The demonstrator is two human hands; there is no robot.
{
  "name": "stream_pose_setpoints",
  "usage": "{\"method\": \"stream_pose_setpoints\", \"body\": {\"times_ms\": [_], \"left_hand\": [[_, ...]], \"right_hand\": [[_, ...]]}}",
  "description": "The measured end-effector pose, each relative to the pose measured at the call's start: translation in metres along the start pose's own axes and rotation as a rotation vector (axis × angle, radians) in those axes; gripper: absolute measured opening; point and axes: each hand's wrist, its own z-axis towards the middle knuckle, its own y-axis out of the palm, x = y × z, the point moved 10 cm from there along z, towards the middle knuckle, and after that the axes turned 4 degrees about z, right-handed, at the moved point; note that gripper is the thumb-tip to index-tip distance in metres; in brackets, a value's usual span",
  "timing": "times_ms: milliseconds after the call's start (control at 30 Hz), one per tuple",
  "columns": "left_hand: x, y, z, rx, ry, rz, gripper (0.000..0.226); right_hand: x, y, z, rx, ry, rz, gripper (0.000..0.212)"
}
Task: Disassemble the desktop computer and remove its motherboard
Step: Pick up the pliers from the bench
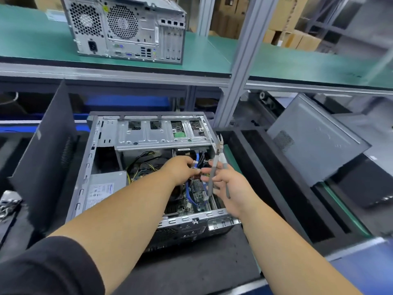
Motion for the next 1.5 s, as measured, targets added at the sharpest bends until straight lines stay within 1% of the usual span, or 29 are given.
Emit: {"method": "stream_pose_setpoints", "body": {"times_ms": [67,167,267,333,433,567,600,733,900,1033,1167,1500], "left_hand": [[0.0,-0.004,-0.002,0.002,0.013,-0.05,0.024],[0.003,-0.009,-0.007,-0.03,0.058,-0.078,0.013],[0.007,-0.011,-0.011,-0.042,0.079,-0.075,0.011],[0.006,-0.013,-0.011,-0.02,0.056,-0.137,0.001],[0.004,-0.014,-0.012,-0.013,0.016,-0.266,0.011],[0.011,-0.021,-0.016,-0.014,0.038,-0.333,0.008],[0.012,-0.023,-0.017,-0.003,0.041,-0.347,0.009],[0.015,-0.03,-0.02,0.049,0.055,-0.315,0.012],[0.019,-0.031,-0.024,0.079,0.094,-0.308,0.017],[0.022,-0.038,-0.024,0.134,0.132,-0.285,0.014],[0.022,-0.038,-0.025,0.136,0.141,-0.313,0.019],[0.027,-0.04,-0.025,0.165,0.186,-0.212,0.02]], "right_hand": [[0.002,-0.002,0.001,0.019,0.026,-0.029,0.031],[0.008,-0.004,0.003,0.028,0.057,-0.05,0.035],[0.012,-0.002,0.004,0.004,0.133,-0.005,0.038],[0.012,-0.001,0.003,-0.025,0.198,0.065,0.038],[0.01,-0.001,0.0,-0.071,0.279,0.084,0.046],[0.008,0.002,-0.009,-0.15,0.346,-0.032,0.064],[0.008,0.001,-0.01,-0.157,0.361,-0.053,0.064],[0.008,-0.003,-0.013,-0.156,0.404,-0.118,0.047],[0.01,-0.004,-0.016,-0.181,0.479,-0.203,0.043],[0.014,-0.002,-0.017,-0.203,0.508,-0.272,0.039],[0.016,-0.002,-0.015,-0.192,0.512,-0.29,0.039],[0.017,-0.004,-0.013,-0.164,0.52,-0.293,0.038]]}}
